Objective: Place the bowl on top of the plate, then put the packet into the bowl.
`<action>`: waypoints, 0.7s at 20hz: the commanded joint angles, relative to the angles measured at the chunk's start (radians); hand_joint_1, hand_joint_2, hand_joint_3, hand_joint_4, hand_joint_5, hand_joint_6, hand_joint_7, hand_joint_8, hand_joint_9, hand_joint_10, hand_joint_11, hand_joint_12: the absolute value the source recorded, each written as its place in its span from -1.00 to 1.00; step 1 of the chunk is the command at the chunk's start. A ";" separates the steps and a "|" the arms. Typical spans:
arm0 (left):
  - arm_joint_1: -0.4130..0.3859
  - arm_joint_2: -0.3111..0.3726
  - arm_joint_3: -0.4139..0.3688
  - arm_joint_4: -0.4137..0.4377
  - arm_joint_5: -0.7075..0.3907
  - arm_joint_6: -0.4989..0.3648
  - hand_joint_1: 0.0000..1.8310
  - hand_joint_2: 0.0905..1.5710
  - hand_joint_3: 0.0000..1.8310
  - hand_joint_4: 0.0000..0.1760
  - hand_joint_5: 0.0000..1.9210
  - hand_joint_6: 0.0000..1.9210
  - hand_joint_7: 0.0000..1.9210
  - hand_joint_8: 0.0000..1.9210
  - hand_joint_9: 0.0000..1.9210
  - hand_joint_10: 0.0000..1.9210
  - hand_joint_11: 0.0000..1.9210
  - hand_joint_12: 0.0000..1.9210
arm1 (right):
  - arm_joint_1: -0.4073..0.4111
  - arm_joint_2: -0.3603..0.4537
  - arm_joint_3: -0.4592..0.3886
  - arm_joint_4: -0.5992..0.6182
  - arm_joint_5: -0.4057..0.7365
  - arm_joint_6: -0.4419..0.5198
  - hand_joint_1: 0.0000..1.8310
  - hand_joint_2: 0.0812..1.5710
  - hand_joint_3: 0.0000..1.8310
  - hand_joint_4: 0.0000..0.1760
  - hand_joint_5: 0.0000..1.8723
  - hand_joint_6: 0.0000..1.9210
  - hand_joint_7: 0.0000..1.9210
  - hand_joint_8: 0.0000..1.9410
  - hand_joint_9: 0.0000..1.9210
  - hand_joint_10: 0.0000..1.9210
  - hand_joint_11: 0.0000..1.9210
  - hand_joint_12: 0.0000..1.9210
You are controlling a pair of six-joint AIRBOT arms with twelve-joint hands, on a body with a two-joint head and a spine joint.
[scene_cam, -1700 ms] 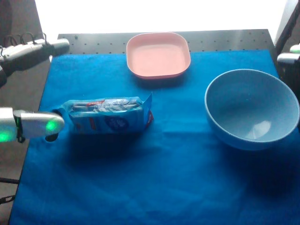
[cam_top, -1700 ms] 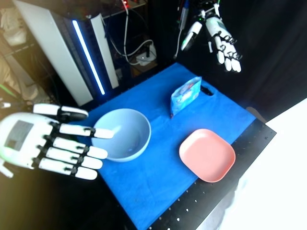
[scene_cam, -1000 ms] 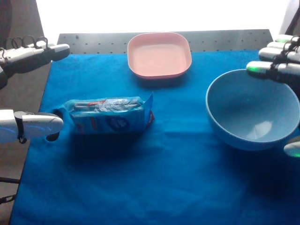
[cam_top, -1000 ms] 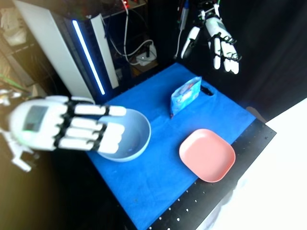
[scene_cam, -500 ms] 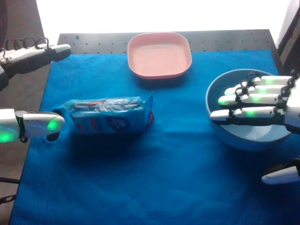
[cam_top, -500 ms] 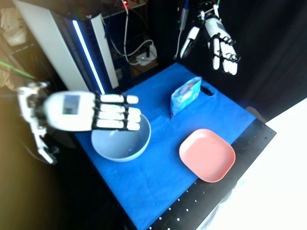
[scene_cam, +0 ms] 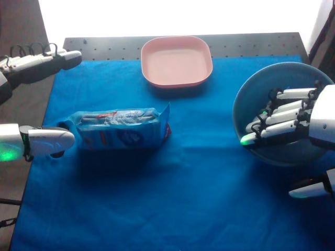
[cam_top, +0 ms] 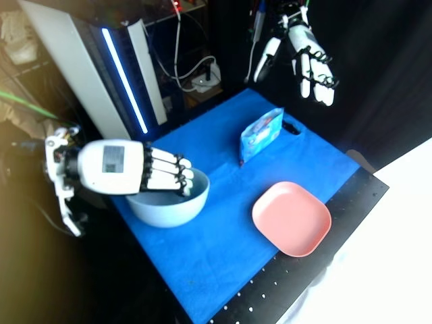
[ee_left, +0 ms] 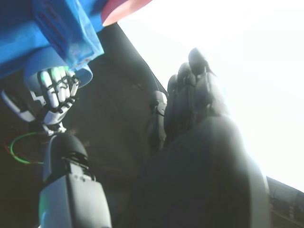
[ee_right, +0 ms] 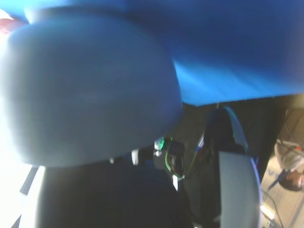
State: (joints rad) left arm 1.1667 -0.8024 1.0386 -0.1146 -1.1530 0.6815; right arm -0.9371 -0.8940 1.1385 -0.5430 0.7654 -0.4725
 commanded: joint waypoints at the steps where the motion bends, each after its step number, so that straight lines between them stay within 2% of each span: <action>1: -0.005 -0.003 0.005 -0.021 -0.125 -0.009 -0.39 0.17 -1.00 0.41 -0.80 -1.00 -0.85 -1.00 -0.86 -1.00 -1.00 -0.64 | 0.010 -0.008 0.004 0.024 0.026 -0.002 -0.21 0.26 -1.00 -1.00 -0.35 -0.99 -0.51 -0.99 -0.48 -0.98 -0.83 -0.09; 2: -0.004 -0.003 0.005 -0.021 -0.125 -0.009 -0.37 0.17 -1.00 0.48 -0.81 -1.00 -0.86 -1.00 -0.88 -1.00 -1.00 -0.68 | 0.010 -0.008 0.004 0.025 0.027 -0.002 -0.20 0.25 -1.00 -1.00 -0.35 -0.99 -0.49 -0.99 -0.45 -0.97 -0.83 -0.08; 3: -0.003 -0.003 0.005 -0.022 -0.126 -0.009 -0.36 0.16 -1.00 0.42 -0.80 -1.00 -0.86 -1.00 -0.87 -1.00 -1.00 -0.67 | 0.013 -0.008 0.004 0.027 0.027 -0.002 -0.21 0.26 -1.00 -1.00 -0.35 -0.99 -0.49 -0.99 -0.44 -0.98 -0.84 -0.09; 4: -0.002 -0.004 0.005 -0.022 -0.126 -0.009 -0.37 0.16 -1.00 0.45 -0.80 -1.00 -0.86 -1.00 -0.87 -1.00 -1.00 -0.64 | 0.017 -0.008 0.005 0.027 0.027 -0.002 -0.22 0.26 -1.00 -1.00 -0.36 -1.00 -0.49 -0.99 -0.44 -0.98 -0.85 -0.09; 7: 0.002 -0.005 0.005 -0.025 -0.131 -0.009 -0.38 0.17 -1.00 0.25 -0.80 -1.00 -0.86 -1.00 -0.87 -1.00 -1.00 -0.58 | 0.038 -0.006 0.006 0.027 0.028 -0.002 -0.33 0.30 -1.00 -1.00 -0.45 -1.00 -0.49 -1.00 -0.42 -1.00 -0.88 0.12; 9: 0.004 -0.005 0.004 -0.026 -0.132 -0.009 -0.38 0.17 -1.00 0.30 -0.80 -1.00 -0.86 -1.00 -0.87 -1.00 -1.00 -0.60 | 0.049 -0.004 0.005 0.028 0.045 0.001 -0.36 0.32 -1.00 -1.00 -0.48 -1.00 -0.52 -1.00 -0.43 -1.00 -0.90 0.12; 10: 0.005 -0.005 0.004 -0.026 -0.132 -0.009 -0.37 0.16 -1.00 0.49 -0.79 -1.00 -0.85 -1.00 -0.86 -1.00 -1.00 -0.60 | 0.053 -0.003 0.005 0.030 0.056 0.004 -0.36 0.31 -1.00 -0.93 -0.57 -1.00 -0.55 -1.00 -0.47 -1.00 -0.91 0.12; 11: 0.006 -0.005 0.004 -0.027 -0.132 -0.010 -0.37 0.16 -1.00 0.49 -0.79 -1.00 -0.85 -1.00 -0.86 -1.00 -1.00 -0.60 | 0.057 -0.002 0.005 0.038 0.080 0.008 -0.36 0.31 -1.00 -0.93 -0.57 -1.00 -0.55 -1.00 -0.47 -1.00 -0.91 0.12; 12: 0.006 -0.005 0.004 -0.027 -0.132 -0.010 -0.37 0.16 -1.00 0.53 -0.79 -1.00 -0.84 -1.00 -0.87 -1.00 -1.00 -0.60 | 0.059 0.001 0.005 0.043 0.098 0.011 -0.36 0.31 -1.00 -0.73 -0.58 -1.00 -0.56 -1.00 -0.50 -1.00 -0.94 0.13; 13: 0.006 -0.006 0.004 -0.028 -0.132 -0.010 -0.37 0.16 -1.00 0.53 -0.79 -1.00 -0.84 -1.00 -0.87 -1.00 -1.00 -0.60 | 0.061 0.004 0.005 0.048 0.117 0.016 -0.36 0.31 -1.00 -0.73 -0.58 -1.00 -0.56 -1.00 -0.50 -1.00 -0.94 0.13; 14: 0.007 -0.006 0.004 -0.028 -0.133 -0.010 -0.37 0.16 -1.00 0.51 -0.79 -1.00 -0.84 -1.00 -0.87 -1.00 -1.00 -0.57 | 0.062 0.006 0.005 0.051 0.131 0.023 -0.34 0.30 -1.00 -0.55 -0.59 -1.00 -0.56 -1.00 -0.49 -0.99 -0.91 0.15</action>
State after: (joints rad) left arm 1.1778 -0.8055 1.0386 -0.1249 -1.1614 0.6807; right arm -0.8940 -0.8886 1.1404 -0.5289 0.7822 -0.4515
